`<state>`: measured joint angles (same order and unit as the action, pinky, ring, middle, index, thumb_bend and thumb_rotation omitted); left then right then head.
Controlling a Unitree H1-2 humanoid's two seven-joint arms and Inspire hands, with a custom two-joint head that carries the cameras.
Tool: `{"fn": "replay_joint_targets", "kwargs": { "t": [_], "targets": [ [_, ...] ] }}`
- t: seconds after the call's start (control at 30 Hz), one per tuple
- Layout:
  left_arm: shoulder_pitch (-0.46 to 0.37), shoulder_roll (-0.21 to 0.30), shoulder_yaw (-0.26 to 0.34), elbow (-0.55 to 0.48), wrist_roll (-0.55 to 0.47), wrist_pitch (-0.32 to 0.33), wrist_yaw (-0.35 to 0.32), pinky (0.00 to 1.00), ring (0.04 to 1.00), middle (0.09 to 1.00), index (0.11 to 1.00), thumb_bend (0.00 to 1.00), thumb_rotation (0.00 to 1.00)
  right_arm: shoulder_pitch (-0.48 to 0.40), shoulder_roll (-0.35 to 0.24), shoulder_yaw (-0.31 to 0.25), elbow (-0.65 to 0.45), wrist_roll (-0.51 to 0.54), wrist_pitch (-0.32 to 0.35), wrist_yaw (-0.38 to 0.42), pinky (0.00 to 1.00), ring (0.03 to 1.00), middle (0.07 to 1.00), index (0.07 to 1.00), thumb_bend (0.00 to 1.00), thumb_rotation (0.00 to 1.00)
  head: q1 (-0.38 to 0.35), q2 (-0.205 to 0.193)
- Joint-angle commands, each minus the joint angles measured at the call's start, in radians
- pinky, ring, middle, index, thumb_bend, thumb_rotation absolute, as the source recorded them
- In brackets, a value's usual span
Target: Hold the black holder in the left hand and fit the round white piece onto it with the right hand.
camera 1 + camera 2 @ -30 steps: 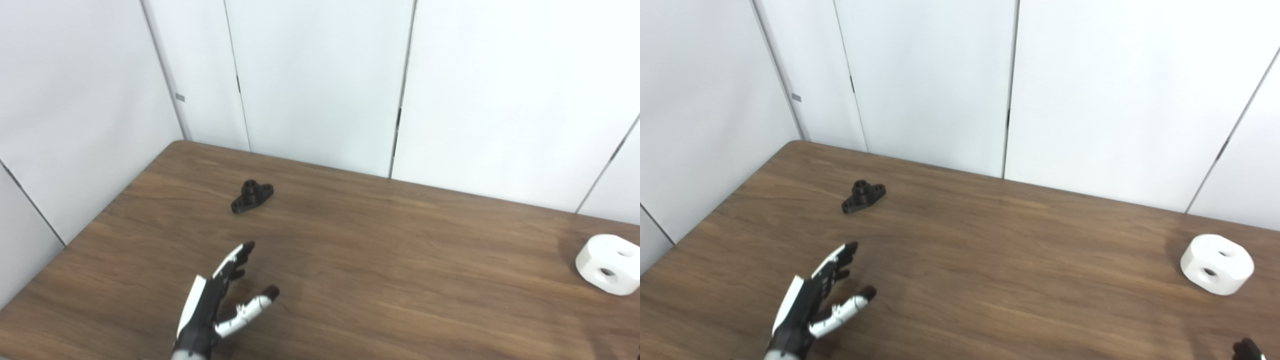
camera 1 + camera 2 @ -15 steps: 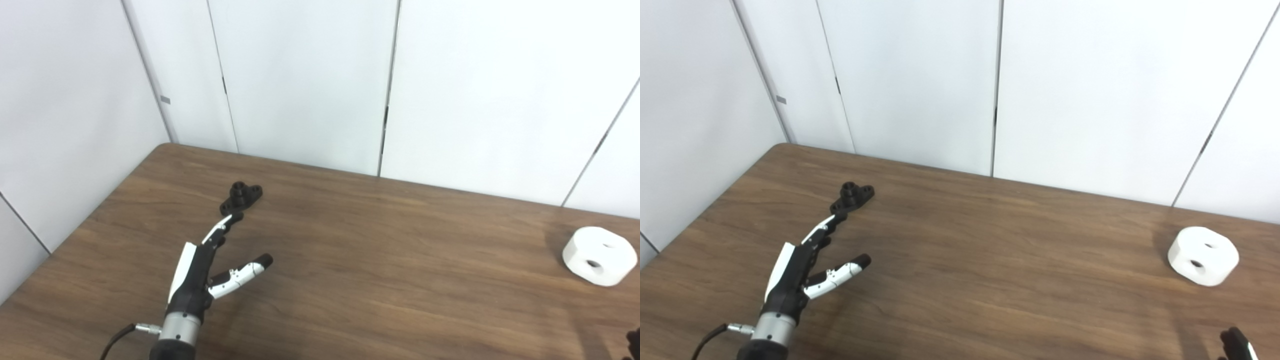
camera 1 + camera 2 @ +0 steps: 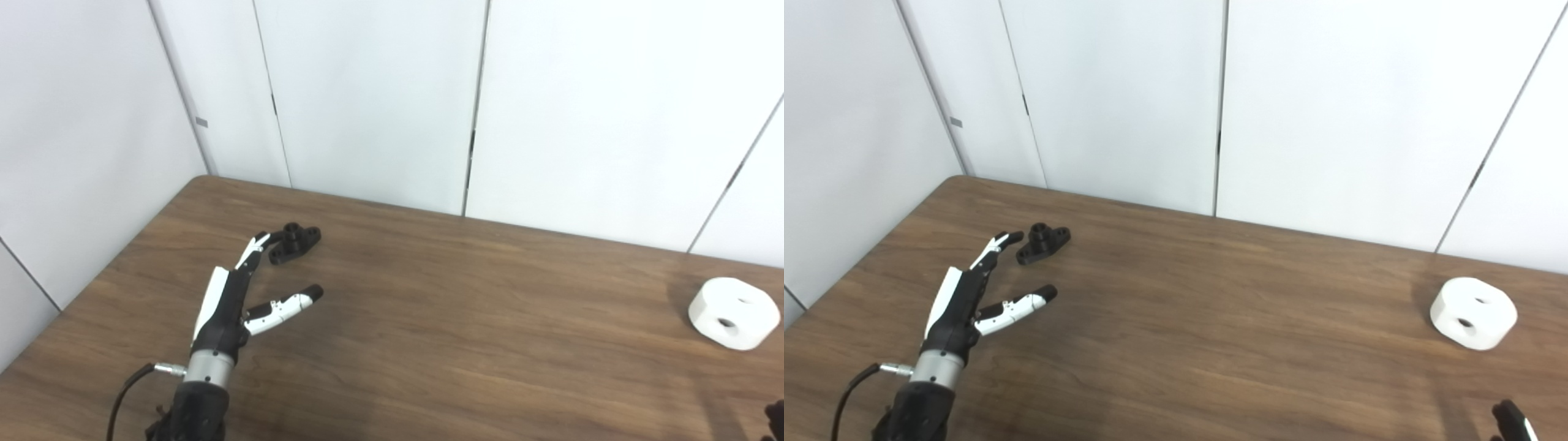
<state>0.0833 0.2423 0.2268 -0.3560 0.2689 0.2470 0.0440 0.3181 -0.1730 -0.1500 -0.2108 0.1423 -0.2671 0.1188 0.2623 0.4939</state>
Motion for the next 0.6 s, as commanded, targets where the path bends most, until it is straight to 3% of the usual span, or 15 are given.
{"fn": "replay_joint_targets", "kwargs": {
  "t": [0.0,0.57],
  "targets": [
    [-0.037,0.039,0.017,0.003,0.027,-0.022,0.025,1.0,1.0,0.981,0.906,0.86,0.4,0.009,0.007,-0.001,0.044,-0.005,-0.005,-0.01,1.0,1.0,0.956,0.944,0.51,1.0,0.001,0.001],
    [-0.135,0.12,0.035,0.17,0.067,-0.063,0.062,1.0,1.0,0.954,0.891,0.86,0.4,0.012,0.011,-0.003,0.042,-0.003,0.003,-0.013,1.0,1.0,0.953,0.953,0.52,1.0,0.0,0.0]
  ]
}}
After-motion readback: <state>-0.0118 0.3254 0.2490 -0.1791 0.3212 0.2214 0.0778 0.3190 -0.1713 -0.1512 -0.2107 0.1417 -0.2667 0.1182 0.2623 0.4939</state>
